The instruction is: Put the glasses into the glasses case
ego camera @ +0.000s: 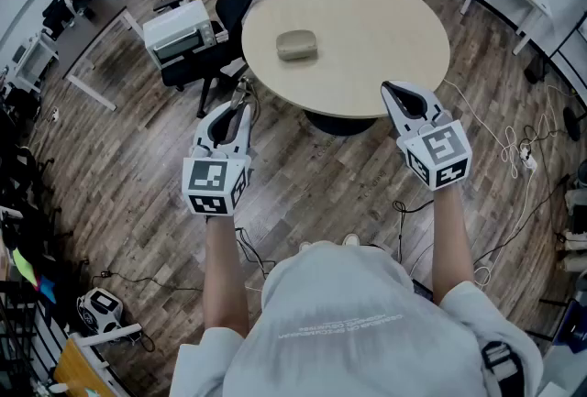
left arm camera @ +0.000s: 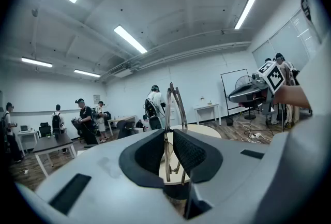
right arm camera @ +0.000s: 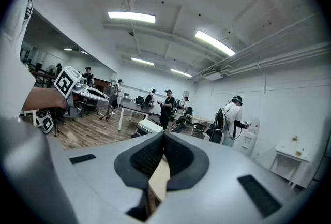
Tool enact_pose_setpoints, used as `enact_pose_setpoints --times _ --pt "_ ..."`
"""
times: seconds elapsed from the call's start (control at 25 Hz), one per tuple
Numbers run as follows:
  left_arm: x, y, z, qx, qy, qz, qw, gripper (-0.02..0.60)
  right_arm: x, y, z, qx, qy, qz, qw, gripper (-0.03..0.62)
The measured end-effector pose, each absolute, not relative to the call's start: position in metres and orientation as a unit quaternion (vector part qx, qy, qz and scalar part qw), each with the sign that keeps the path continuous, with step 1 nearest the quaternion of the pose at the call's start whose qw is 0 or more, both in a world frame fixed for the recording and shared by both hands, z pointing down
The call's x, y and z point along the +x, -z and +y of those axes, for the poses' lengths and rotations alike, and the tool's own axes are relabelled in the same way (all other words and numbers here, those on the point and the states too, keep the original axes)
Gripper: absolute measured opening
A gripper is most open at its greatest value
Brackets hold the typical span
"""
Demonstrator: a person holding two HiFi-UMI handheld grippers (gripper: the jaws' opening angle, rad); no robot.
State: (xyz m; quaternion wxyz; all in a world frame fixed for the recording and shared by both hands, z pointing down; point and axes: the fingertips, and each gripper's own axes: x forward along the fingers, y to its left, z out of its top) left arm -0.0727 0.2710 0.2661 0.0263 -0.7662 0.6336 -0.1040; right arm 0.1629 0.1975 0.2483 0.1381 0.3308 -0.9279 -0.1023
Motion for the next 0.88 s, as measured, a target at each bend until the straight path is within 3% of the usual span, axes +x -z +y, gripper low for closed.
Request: enact_pose_setpoints --times 0.88 --pt "-0.117 -0.289 0.285 -0.780 0.116 0.615 0.018 0.052 0.114 -0.268 0.229 0.348 0.101 -0.919 0.152 0.001"
